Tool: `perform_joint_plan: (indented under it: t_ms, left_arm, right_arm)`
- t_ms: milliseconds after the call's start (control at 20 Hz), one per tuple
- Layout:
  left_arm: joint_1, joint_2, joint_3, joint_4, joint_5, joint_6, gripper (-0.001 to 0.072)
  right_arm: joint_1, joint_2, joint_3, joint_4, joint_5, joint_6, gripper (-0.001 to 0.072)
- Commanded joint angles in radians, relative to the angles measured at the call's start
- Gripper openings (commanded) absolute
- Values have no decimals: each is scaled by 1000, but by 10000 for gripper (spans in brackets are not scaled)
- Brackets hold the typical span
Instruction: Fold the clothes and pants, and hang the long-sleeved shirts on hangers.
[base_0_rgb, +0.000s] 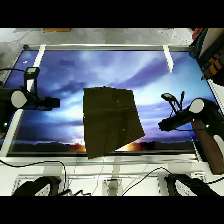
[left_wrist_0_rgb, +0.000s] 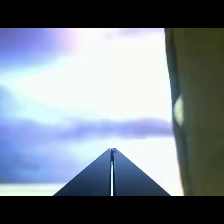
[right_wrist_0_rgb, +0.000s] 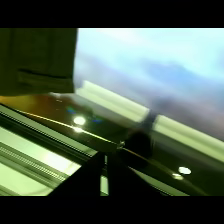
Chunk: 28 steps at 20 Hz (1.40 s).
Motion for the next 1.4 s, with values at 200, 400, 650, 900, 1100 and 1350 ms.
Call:
perform_joint_plan:
  t_ms: [200,400,650,900,1100,1350]
  left_arm:
    - [1,165,-181,-198,-98,59,269]
    - [0,326,-368,-341,-114,53,372]
    - [0,401,-591,-464,-119,53,373]
    - [0,399,-741,-501,25,53,372]
    - [0,399,-807,-549,78,53,421]
    - [-1,398,-866,-613,174,62,520]
  right_arm:
    - [-64,-79,-211,323,-245,132,470]
    - [-64,-236,-211,471,-240,124,492]
    - [-64,-364,-211,556,-192,19,487]
    - [-64,-382,-211,605,-243,-149,297]
    - [-64,-380,-211,622,-235,-163,46]
    - [-64,-378,-211,626,-180,-175,46]
